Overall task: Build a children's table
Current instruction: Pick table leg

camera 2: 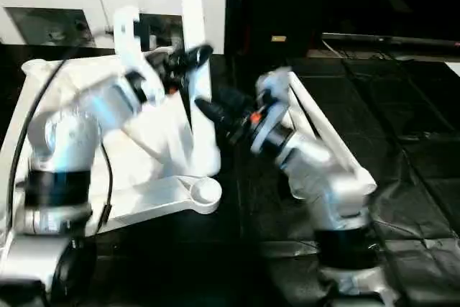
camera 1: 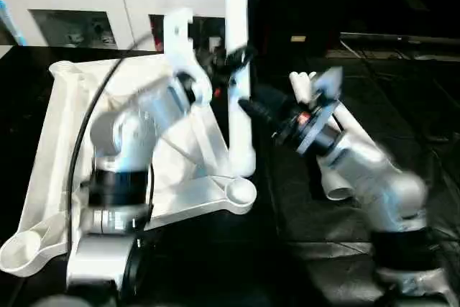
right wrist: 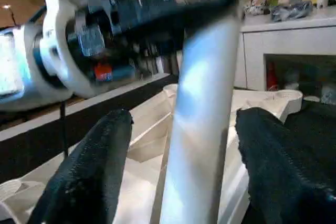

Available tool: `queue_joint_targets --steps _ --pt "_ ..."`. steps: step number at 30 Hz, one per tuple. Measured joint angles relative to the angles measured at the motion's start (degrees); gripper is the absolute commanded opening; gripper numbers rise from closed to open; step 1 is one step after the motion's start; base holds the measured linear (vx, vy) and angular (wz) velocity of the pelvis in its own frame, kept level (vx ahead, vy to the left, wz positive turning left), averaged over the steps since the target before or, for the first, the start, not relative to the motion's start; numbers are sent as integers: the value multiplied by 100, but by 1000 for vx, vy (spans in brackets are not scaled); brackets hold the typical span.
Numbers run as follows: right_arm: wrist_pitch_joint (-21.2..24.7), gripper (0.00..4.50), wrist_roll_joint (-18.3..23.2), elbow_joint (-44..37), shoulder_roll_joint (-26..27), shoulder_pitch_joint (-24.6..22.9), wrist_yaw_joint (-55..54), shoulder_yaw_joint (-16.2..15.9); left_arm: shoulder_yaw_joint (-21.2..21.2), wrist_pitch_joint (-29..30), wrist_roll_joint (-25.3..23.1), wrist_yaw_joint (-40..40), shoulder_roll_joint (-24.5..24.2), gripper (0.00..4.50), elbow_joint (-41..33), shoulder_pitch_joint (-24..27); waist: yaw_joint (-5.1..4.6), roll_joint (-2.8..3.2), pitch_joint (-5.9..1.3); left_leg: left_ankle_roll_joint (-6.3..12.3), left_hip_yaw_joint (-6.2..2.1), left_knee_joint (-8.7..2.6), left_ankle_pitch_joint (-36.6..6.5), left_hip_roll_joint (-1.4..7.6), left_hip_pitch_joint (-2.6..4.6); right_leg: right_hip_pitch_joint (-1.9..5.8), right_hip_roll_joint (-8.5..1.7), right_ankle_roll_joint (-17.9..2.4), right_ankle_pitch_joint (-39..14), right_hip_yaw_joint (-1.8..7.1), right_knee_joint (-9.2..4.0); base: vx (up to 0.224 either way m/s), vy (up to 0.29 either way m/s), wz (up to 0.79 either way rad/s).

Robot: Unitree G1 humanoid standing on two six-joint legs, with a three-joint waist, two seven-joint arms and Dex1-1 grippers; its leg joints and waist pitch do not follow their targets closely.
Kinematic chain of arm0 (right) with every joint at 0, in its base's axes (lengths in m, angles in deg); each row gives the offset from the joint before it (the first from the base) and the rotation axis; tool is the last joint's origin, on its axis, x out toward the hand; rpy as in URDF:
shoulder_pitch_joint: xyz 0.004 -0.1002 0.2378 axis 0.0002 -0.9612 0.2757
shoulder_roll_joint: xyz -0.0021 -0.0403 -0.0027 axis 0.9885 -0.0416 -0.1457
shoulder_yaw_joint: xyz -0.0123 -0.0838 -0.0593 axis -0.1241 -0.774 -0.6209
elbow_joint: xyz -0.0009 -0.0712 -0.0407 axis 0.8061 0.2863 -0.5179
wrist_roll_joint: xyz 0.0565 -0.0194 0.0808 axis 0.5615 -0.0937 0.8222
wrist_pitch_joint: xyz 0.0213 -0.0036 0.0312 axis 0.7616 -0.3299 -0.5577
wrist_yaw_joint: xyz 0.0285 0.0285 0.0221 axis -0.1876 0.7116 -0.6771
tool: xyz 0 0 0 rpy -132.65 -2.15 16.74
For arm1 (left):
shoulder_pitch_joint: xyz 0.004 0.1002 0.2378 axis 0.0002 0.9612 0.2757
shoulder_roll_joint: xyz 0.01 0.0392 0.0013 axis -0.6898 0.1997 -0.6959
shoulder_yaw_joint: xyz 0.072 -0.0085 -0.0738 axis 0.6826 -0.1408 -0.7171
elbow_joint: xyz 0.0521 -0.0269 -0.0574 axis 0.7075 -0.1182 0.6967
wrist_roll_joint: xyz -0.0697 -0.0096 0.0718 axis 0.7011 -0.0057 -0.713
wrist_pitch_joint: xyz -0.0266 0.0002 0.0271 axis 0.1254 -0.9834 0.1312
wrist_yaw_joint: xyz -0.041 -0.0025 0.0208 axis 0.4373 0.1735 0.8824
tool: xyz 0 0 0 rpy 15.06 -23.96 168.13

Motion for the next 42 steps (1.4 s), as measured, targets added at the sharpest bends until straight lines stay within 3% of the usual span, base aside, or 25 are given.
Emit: queue_joint_targets --steps 4,8,15,25,29,42 --pt "464 331 318 58 -482 98 466 37 -63 128 199 -267 -80 175 125 -62 10 -3 2 4 1 4 -2 -1 -3 -1 0 0 0 0 0 0 0 0" --pt "737 331 367 231 -882 312 843 45 -77 356 375 -613 -250 175 117 -127 8 -6 3 4 1 4 -1 0 -1 -1 0 -1 0 0 4 0 0 0" --pt "987 331 356 493 -1217 457 1244 -280 157 574 413 -969 -342 175 83 -149 10 -25 13 13 2 5 4 1 -3 -3 -1 -1 0 -1 6 0 0 0" --pt "1099 331 183 805 -1162 622 1465 -723 175 842 638 -1085 -371 175 -271 -196 28 -62 35 15 2 8 5 1 -4 -3 -2 -3 0 -3 10 0 0 0" --pt "1158 331 164 929 -1061 624 1415 -763 179 926 744 -1090 -294 175 -373 -208 49 -88 51 19 3 9 8 1 -5 -3 -3 -5 2 -2 10 0 0 0" --pt "1211 331 167 933 -965 624 1476 -848 250 1102 854 -1166 -277 175 -526 -210 117 -89 51 19 3 10 9 1 -4 -3 -2 -6 3 -2 12 0 0 0"
